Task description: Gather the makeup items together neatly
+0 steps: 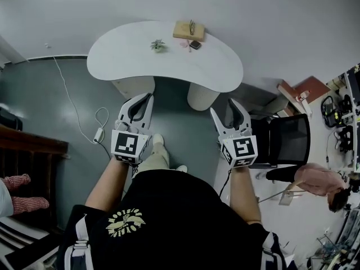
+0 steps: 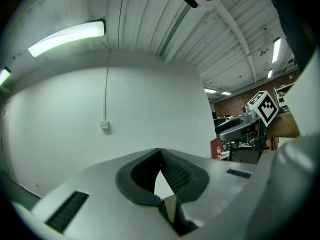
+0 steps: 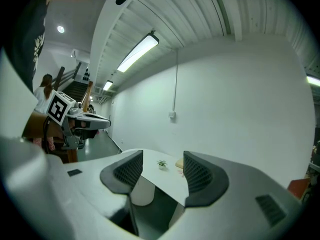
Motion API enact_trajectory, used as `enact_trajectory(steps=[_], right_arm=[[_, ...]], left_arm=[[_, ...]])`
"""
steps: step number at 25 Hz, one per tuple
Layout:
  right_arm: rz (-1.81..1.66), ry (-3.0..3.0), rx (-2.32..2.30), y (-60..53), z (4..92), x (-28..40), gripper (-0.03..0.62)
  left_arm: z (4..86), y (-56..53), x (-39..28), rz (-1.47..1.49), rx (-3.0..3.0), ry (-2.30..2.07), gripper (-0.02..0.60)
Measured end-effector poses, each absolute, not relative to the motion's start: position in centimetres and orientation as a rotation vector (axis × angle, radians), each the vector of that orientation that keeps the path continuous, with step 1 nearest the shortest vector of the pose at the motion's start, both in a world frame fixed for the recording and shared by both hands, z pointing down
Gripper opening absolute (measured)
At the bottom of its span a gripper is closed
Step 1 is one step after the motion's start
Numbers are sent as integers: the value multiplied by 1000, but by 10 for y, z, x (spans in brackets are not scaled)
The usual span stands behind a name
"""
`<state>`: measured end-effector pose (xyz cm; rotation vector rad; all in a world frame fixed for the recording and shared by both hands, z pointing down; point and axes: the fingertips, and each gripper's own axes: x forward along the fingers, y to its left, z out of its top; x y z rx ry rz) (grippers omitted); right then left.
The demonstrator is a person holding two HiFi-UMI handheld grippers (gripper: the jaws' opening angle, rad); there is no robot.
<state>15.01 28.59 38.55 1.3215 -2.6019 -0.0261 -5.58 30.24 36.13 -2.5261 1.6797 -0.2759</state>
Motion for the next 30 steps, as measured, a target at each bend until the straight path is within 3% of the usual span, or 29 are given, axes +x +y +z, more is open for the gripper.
enact_trajectory(steps=[30], right_arm=[[38, -2596, 1328, 94, 389, 51, 244]], left_arm=[[376, 96, -137, -247, -2600, 1620, 21]])
